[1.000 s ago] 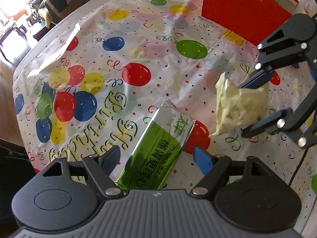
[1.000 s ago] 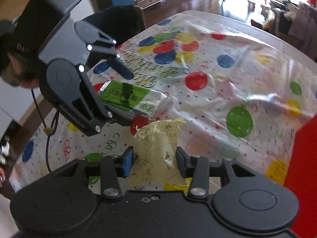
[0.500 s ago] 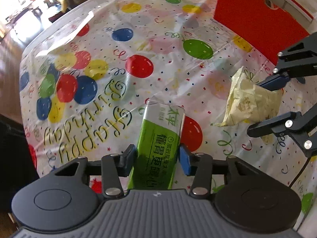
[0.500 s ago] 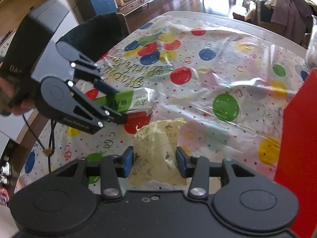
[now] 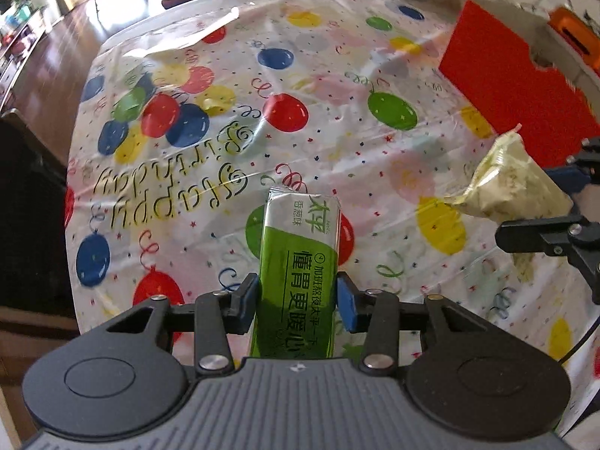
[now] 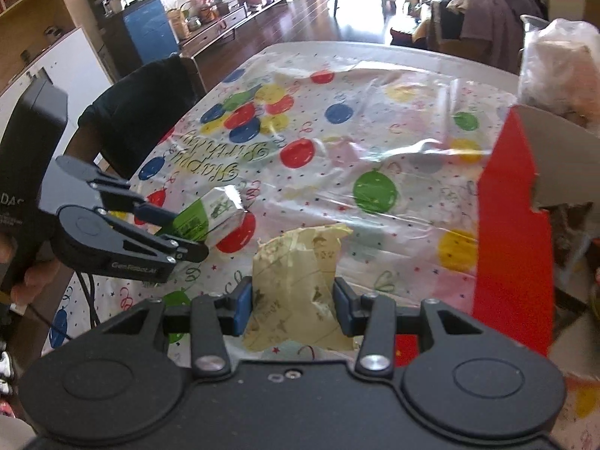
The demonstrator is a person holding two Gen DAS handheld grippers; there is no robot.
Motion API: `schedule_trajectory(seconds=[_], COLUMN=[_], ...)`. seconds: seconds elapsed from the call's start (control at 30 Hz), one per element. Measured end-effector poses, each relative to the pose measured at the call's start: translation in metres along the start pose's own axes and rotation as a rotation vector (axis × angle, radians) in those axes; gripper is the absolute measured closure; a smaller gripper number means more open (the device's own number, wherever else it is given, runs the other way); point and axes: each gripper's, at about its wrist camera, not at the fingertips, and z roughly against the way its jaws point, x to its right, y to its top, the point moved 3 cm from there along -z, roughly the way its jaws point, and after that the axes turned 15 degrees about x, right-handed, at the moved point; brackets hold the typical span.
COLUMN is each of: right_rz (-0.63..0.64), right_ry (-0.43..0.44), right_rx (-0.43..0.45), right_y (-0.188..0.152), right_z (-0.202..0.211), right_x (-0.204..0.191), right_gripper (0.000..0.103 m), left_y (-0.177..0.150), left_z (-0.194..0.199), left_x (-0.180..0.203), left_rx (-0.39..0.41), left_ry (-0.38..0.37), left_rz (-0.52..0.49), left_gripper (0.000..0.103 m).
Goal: Organize snacks
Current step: 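Carry the green bar with the left tool while the right tool carries the yellow bag to the box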
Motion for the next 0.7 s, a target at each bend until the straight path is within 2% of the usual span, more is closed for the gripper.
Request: schedule_trajectory(seconds=[0.3, 0.5, 0.7], right_rz=[-0.037, -0.046, -0.053], right_ry=[-0.067, -0.107, -0.147], right_rx=[0.060, 0.112, 0.172], right_y=[0.000, 0.006, 0.018], right_z=[0.041, 0.068, 0.096], right_x=[0.008, 0.020, 0.043], right_gripper=[0.060, 0.060, 0.060], left_y=[0.006, 0.021, 0.047], left_z=[0.036, 0.067, 0.094], left_x=[0.005, 0.025, 0.057], left_rx=[0.076, 0.140, 0.218], left_ry=[-0.001, -0.022, -0.031], left_rz=[0.109, 0.111, 0.071], left_gripper=[0.061, 0.061, 0.061])
